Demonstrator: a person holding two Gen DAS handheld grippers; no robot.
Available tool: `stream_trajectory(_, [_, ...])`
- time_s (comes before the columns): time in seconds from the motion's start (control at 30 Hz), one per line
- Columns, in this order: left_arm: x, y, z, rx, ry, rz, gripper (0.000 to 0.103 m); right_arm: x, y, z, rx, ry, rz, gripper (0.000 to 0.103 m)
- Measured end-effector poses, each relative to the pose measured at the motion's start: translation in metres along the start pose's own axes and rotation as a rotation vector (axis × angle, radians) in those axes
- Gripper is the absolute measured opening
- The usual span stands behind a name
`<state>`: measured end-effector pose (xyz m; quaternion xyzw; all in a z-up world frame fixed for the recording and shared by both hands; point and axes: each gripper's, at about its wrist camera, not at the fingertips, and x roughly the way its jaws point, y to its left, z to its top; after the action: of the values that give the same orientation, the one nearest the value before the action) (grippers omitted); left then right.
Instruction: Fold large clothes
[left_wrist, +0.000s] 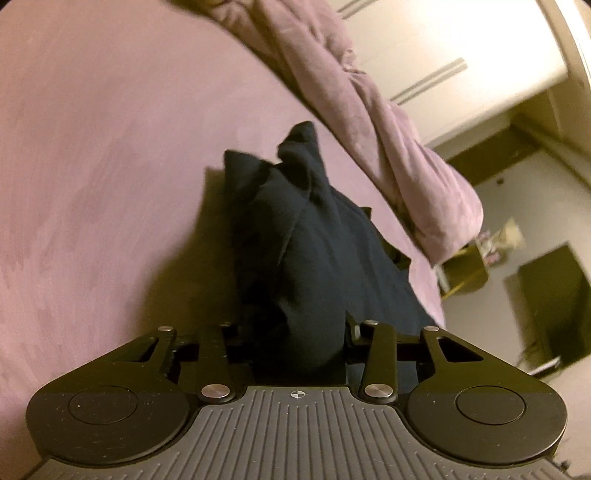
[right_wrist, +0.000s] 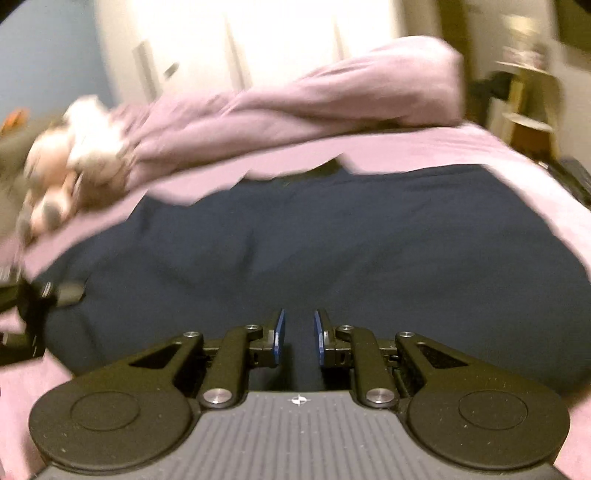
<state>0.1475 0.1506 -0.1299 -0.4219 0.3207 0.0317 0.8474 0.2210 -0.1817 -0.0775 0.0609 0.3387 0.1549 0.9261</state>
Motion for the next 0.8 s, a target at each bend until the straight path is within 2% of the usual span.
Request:
stream_trajectory(0.1, [-0.006,-0.035,0.003,0.136,-0.015,0.033,0.042,-0.016,-0.042,0.010,0.110,-0.042,-0.073,0.018])
stream_trajectory(0.17, [-0.011,-0.066,0.004,0.239,-0.035,0.015,0.041,-0.028,-0.071,0.015,0.181,-0.071,-0.114,0.018])
stream_trajectory(0.3, [-0.011,-0.127,-0.004,0.373,-0.047,-0.093,0.040,-0.046,-0.118,0.015,0.266,-0.131,-0.206,0.018])
stream_trajectory(0.4, [0.006,-0.168,-0.021,0.441,-0.028,-0.180,0.040,-0.056,-0.146,0.011,0.343,-0.155,-0.252,0.018])
stream_trajectory(0.57, [0.064,-0.221,-0.079,0.553,0.070,-0.264,0.040,-0.067,-0.167,0.004,0.398,-0.171,-0.264,0.018])
stream_trajectory(0.6, [0.078,-0.227,-0.094,0.586,0.101,-0.268,0.040,-0.069,-0.170,0.004,0.397,-0.171,-0.267,0.018])
stream_trajectory(0.73, [0.128,-0.224,-0.140,0.598,0.252,-0.239,0.042,-0.070,-0.174,-0.002,0.401,-0.152,-0.274,0.018])
stream_trajectory(0.77, [0.134,-0.222,-0.148,0.613,0.255,-0.234,0.044,-0.071,-0.174,-0.003,0.405,-0.146,-0.274,0.018])
stream_trajectory(0.8, [0.131,-0.222,-0.156,0.655,0.226,-0.230,0.045,-0.071,-0.174,-0.004,0.407,-0.143,-0.272,0.018])
